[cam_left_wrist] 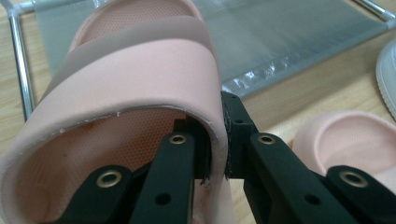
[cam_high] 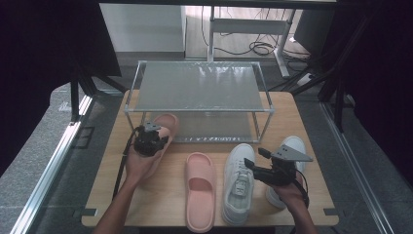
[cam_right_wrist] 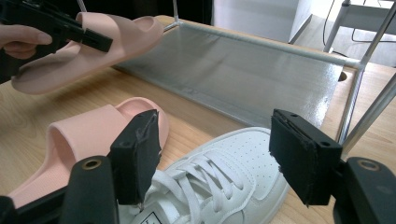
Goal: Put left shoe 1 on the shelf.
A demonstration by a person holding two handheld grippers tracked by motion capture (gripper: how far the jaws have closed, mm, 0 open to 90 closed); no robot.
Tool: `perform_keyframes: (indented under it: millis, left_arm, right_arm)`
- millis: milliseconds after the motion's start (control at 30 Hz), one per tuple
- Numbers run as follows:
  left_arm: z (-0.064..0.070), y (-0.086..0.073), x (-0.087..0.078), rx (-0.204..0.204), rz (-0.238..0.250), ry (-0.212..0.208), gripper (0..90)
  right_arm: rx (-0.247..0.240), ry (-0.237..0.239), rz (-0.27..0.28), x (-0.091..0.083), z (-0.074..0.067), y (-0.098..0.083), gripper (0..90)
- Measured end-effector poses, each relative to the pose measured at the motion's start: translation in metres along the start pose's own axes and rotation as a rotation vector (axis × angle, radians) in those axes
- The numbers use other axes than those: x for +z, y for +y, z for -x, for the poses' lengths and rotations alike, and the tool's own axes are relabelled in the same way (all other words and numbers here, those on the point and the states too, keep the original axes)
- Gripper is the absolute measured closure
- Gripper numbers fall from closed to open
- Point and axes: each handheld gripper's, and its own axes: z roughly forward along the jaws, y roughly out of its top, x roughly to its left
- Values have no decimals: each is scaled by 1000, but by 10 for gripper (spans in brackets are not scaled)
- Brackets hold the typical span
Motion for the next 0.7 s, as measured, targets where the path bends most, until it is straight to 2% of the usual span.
perform_keyframes:
  millis: [333, 700]
  left_arm:
    - [11, 6, 26, -2, 26, 12, 832]
    - [10, 6, 50, -31, 24, 49, 828]
  right_arm:
    - [-3, 2, -4, 2, 0, -1, 339]
    - [-1, 3, -3, 1, 0, -1, 339]
